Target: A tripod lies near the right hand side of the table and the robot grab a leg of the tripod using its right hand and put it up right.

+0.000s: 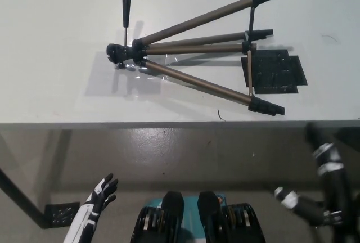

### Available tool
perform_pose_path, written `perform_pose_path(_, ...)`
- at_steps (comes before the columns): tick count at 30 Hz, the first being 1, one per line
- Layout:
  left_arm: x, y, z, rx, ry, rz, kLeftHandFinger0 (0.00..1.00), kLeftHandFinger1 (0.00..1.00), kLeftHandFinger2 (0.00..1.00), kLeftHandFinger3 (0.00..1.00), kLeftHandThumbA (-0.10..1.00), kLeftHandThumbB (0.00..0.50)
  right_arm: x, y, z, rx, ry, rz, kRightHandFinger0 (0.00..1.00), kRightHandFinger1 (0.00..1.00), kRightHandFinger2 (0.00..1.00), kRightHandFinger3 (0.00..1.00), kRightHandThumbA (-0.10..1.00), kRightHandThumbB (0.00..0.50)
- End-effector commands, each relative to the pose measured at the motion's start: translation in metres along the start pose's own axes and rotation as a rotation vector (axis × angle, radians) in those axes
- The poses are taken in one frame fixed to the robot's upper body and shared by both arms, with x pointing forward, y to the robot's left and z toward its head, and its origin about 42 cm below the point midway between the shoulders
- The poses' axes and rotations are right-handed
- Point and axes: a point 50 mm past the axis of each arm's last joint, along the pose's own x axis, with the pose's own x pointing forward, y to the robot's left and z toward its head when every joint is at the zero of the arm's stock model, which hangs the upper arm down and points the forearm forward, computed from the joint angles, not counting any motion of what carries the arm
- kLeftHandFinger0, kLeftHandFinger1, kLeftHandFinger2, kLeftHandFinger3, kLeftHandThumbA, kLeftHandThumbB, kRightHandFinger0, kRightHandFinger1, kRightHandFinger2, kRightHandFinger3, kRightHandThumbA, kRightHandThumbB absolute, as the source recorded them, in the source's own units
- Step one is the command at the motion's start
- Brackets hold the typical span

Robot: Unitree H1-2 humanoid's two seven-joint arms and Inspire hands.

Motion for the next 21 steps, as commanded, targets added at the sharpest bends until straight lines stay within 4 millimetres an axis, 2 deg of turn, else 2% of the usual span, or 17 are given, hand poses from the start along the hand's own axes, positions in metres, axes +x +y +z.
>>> perform_pose_path(1, 0.005, 0.003, 0.015, 0.001, -0.083, -0.042, 1.0, 1.0, 1.0, 1.0, 1.0, 0.406, 0.042, -0.027, 0.05, -0.11, -0.282, -0.057, 1.0, 1.0, 1.0, 1.0, 1.0, 0.336)
perform_pose_path(2, 0.006, 0.004, 0.014, -0.008, -0.074, -0.037, 1.0, 1.0, 1.0, 1.0, 1.0, 0.418, 0.064, -0.037, 0.072, -0.142, -0.305, -0.064, 1.0, 1.0, 1.0, 1.0, 0.98, 0.371)
perform_pose_path(3, 0.007, 0.006, 0.015, -0.002, -0.073, -0.035, 1.0, 1.0, 1.0, 1.0, 1.0, 0.416, 0.079, -0.043, 0.084, -0.175, -0.33, -0.058, 1.0, 1.0, 1.0, 1.0, 0.99, 0.373)
perform_pose_path(4, 0.008, 0.007, 0.015, 0.0, -0.075, -0.032, 1.0, 1.0, 1.0, 1.0, 1.0, 0.409, 0.097, -0.048, 0.096, -0.21, -0.373, -0.058, 1.0, 1.0, 1.0, 1.0, 0.97, 0.351)
perform_pose_path(5, 0.009, 0.007, 0.014, 0.001, -0.076, -0.031, 1.0, 1.0, 1.0, 1.0, 1.0, 0.408, 0.104, -0.051, 0.101, -0.224, -0.39, -0.059, 1.0, 1.0, 1.0, 1.0, 0.96, 0.352)
perform_pose_path(6, 0.011, 0.005, 0.014, 0.002, -0.079, -0.028, 1.0, 1.0, 1.0, 1.0, 1.0, 0.405, 0.12, -0.058, 0.115, -0.255, -0.401, -0.055, 1.0, 1.0, 1.0, 1.0, 0.96, 0.36)
perform_pose_path(7, 0.014, 0.004, 0.014, 0.002, -0.082, -0.029, 1.0, 1.0, 1.0, 1.0, 1.0, 0.4, 0.143, -0.066, 0.134, -0.332, -0.443, -0.056, 1.0, 1.0, 1.0, 1.0, 0.96, 0.339)
perform_pose_path(8, 0.014, 0.005, 0.013, 0.002, -0.084, -0.029, 1.0, 1.0, 1.0, 1.0, 1.0, 0.391, 0.158, -0.07, 0.146, -0.36, -0.432, -0.035, 1.0, 1.0, 1.0, 1.0, 0.94, 0.337)
perform_pose_path(9, 0.014, 0.004, 0.011, 0.01, -0.076, -0.03, 1.0, 1.0, 1.0, 1.0, 1.0, 0.394, 0.181, -0.075, 0.162, -0.41, -0.416, -0.026, 1.0, 1.0, 1.0, 1.0, 0.95, 0.377)
perform_pose_path(12, 0.013, 0.002, 0.009, 0.005, -0.07, -0.038, 1.0, 1.0, 1.0, 1.0, 1.0, 0.385, 0.231, -0.079, 0.187, -0.524, -0.389, 0.017, 1.0, 1.0, 1.0, 1.0, 1.0, 0.417)
perform_pose_path(13, 0.012, 0.002, 0.009, 0.001, -0.07, -0.041, 1.0, 1.0, 1.0, 1.0, 1.0, 0.385, 0.243, -0.078, 0.193, -0.535, -0.386, 0.027, 1.0, 1.0, 1.0, 1.0, 1.0, 0.417)
perform_pose_path(15, 0.013, 0.003, 0.009, 0.002, -0.068, -0.042, 1.0, 1.0, 1.0, 1.0, 1.0, 0.383, 0.279, -0.069, 0.207, -0.599, -0.389, 0.061, 1.0, 1.0, 1.0, 1.0, 1.0, 0.42)
perform_pose_path(16, 0.015, 0.004, 0.008, 0.0, -0.069, -0.038, 1.0, 1.0, 1.0, 1.0, 1.0, 0.373, 0.31, -0.057, 0.216, -0.637, -0.385, 0.102, 1.0, 1.0, 1.0, 1.0, 1.0, 0.42)
perform_pose_path(18, 0.012, 0.003, 0.005, 0.008, -0.063, -0.035, 1.0, 1.0, 1.0, 1.0, 1.0, 0.373, 0.344, -0.039, 0.227, -0.715, -0.362, 0.148, 1.0, 1.0, 1.0, 1.0, 1.0, 0.464)
perform_pose_path(20, 0.013, 0.0, 0.005, 0.011, -0.067, -0.031, 1.0, 1.0, 1.0, 1.0, 1.0, 0.373, 0.374, -0.024, 0.236, -0.755, -0.344, 0.183, 1.0, 1.0, 1.0, 1.0, 1.0, 0.484)
perform_pose_path(21, 0.022, 0.0, 0.007, 0.013, -0.084, -0.034, 1.0, 1.0, 1.0, 1.0, 1.0, 0.371, 0.388, -0.02, 0.244, -0.775, -0.339, 0.185, 1.0, 1.0, 1.0, 1.0, 1.0, 0.49)
